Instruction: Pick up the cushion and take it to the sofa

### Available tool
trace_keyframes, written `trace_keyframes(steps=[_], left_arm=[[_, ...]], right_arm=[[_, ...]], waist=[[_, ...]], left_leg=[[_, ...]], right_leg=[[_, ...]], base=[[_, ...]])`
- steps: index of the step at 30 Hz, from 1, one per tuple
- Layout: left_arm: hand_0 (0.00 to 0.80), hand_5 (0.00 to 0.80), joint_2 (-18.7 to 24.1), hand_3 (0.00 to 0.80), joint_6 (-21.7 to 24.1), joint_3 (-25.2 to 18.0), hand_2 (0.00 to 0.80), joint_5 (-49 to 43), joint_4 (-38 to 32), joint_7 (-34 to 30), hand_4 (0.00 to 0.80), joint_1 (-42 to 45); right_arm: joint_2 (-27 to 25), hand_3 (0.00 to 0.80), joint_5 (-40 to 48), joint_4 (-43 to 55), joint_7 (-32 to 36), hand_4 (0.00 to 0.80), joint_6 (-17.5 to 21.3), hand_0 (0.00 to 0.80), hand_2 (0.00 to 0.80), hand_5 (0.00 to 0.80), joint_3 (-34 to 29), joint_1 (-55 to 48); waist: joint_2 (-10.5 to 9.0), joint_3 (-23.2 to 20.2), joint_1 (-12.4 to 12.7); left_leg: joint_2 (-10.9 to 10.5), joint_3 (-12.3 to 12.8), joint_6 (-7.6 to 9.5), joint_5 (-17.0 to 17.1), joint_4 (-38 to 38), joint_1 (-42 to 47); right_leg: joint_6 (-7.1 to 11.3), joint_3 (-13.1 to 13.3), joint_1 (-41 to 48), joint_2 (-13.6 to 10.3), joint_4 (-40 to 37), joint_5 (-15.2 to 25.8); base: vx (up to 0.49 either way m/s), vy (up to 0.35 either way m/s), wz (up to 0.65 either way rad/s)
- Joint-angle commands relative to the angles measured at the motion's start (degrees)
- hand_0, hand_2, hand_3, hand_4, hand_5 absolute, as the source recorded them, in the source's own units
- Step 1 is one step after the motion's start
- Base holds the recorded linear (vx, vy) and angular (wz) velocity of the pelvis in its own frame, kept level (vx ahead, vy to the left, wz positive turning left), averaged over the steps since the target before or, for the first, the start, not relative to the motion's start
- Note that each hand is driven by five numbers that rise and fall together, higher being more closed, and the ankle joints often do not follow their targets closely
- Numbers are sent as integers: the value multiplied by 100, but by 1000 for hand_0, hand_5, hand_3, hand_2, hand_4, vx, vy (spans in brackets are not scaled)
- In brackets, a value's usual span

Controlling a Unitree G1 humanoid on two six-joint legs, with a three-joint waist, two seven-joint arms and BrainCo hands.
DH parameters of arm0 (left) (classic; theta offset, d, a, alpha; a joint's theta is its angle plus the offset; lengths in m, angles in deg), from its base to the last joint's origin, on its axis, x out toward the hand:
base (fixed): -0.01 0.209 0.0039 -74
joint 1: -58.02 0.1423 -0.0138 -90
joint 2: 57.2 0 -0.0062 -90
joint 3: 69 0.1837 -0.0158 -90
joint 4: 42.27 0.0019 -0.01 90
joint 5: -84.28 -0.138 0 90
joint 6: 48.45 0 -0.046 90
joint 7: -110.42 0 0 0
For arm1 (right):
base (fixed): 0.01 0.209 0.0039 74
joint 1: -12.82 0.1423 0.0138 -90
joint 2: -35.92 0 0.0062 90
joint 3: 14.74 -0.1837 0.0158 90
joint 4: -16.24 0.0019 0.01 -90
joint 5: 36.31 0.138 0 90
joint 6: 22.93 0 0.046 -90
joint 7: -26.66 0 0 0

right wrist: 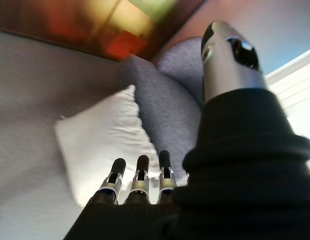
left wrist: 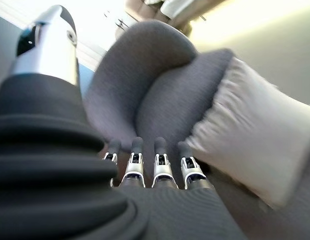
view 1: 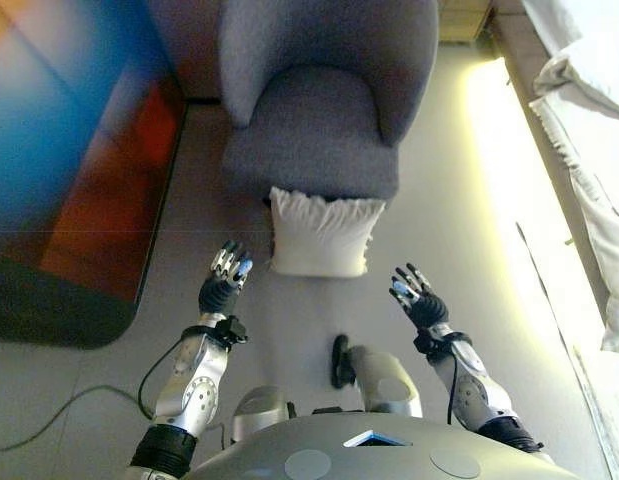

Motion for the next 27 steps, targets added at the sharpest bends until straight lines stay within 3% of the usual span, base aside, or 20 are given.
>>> trace_keyframes(steps=[1, 3, 5, 7, 11, 12, 16, 19, 20, 24, 27], left_arm=[[0, 0, 85, 0, 300, 36, 0, 139, -339, 20, 0, -172], [0, 0, 85, 0, 391, 21, 0, 194, -300, 26, 0, -234], [0, 0, 97, 0, 434, 18, 0, 248, -304, 23, 0, -275], [0, 0, 84, 0, 461, -27, 0, 267, -322, -39, 0, -332], [0, 0, -3, 0, 542, -83, 0, 168, -361, -1, 0, -223], [0, 0, -17, 0, 554, -110, 0, 160, -359, -6, 0, -202], [0, 0, -14, 0, 468, -140, 0, 147, -242, -153, 0, -285], [0, 0, 29, 0, 398, -147, 0, 169, -254, -190, 0, -330], [0, 0, 99, 0, 365, -169, 0, 161, -276, -198, 0, -300], [0, 0, 280, 0, 331, -326, 0, 115, -328, -208, 0, -245], [0, 0, 331, 0, 210, -435, 0, -13, -368, -291, 0, -196]], right_arm=[[-31, 0, 69, 100, 223, 0, 347, 0, 0, 0, 114, 264], [-53, 0, 75, 150, 181, 0, 311, 0, 0, 0, 162, 369], [-69, 0, 77, 236, 119, 0, 304, 0, 0, 0, 187, 397], [-111, 0, 130, 411, 61, 0, 351, 0, 0, 0, 216, 347], [-130, 0, 117, 465, 145, 0, 314, 0, 0, 0, 214, 269], [-141, 0, 120, 461, 183, 0, 277, 0, 0, 0, 196, 259], [-96, 0, 170, 405, 216, 0, 336, 0, 0, 0, 76, 153], [-32, 0, 221, 385, 167, 0, 392, 0, 0, 0, 58, 169], [23, 0, 247, 363, 102, 0, 411, 0, 0, 0, 77, 186], [222, 0, 154, 372, 209, 0, 311, 0, 0, 0, 114, 238], [416, 0, 110, 266, 147, 0, 365, 0, 0, 0, 143, 333]], waist=[[-296, 225, 106], [-273, 377, 168], [-222, 458, 215], [-100, 545, 348], [-1, 604, 557], [13, 599, 564], [115, 557, 503], [159, 536, 509], [163, 523, 555], [79, 386, 700], [0, 272, 825]], left_leg=[[347, 581, 304, 615, -55, -393], [501, 710, 318, 736, -977, -587], [577, 667, 203, 1029, -1640, -678], [661, 298, -55, 1489, -3185, -764], [872, -373, -286, 1950, -4334, -827], [939, -320, -298, 1921, -4461, -815], [1065, 278, -349, 1936, -4742, -813], [918, 221, -299, 1844, -4577, -839], [775, 72, -246, 1744, -4449, -863], [314, 38, 86, 1245, -3817, -1015], [1, 134, 380, 992, -3606, -984]], right_leg=[[494, 432, 473, -66, -681, 252], [505, 622, 508, 1, -557, 108], [530, 744, 541, 75, -530, 39], [652, 940, 718, 171, -559, -116], [763, 1342, 1216, 215, -717, -321], [785, 1394, 1328, 178, -733, -384], [867, 1241, 1600, 31, -735, -595], [933, 1185, 1619, -85, -677, -637], [1000, 1159, 1643, -194, -655, -621], [1317, 1053, 1778, -670, -594, -451], [1397, 873, 1729, -1223, 92, 272]], base=[[233, -17, -1], [193, 67, -23], [157, 124, -34], [261, 193, -30], [343, 118, -19], [315, 118, -58], [295, 157, -44], [259, 179, -7], [272, 208, -12], [281, 209, -7], [236, 205, -8]])
